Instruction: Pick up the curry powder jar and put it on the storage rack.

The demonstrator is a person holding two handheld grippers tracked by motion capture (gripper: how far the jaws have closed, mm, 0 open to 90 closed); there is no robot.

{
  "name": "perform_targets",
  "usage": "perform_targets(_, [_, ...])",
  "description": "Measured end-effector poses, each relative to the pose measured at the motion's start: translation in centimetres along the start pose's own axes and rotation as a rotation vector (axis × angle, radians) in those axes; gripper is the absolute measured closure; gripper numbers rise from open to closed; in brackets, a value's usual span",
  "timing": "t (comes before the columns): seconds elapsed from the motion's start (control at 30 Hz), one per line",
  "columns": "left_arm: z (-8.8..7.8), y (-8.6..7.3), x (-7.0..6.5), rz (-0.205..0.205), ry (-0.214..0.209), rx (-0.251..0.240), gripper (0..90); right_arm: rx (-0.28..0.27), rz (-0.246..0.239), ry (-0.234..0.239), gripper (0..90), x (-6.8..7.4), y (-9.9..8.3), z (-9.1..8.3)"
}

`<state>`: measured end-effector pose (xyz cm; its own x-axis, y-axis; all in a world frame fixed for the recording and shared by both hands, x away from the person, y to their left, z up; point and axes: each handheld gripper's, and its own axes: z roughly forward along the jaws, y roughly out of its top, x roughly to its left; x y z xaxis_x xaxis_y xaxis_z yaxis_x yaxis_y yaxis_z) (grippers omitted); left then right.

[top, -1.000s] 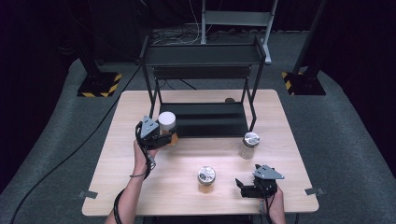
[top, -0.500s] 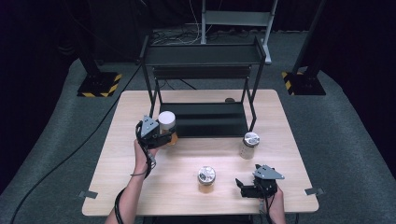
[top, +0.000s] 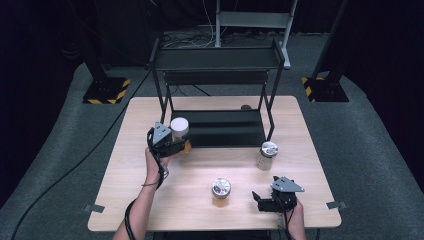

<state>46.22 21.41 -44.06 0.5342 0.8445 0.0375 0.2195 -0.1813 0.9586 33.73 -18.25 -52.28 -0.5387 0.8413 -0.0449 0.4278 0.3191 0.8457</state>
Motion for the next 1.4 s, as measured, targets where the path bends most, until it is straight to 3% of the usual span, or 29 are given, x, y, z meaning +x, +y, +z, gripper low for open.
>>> perform_targets(1.4, [1.8, 0.2, 0.3, -0.004, 0.013, 0.009, 35.0, -0.002, 0.0, 0.001, 1.7, 0.0, 0.0, 0.0])
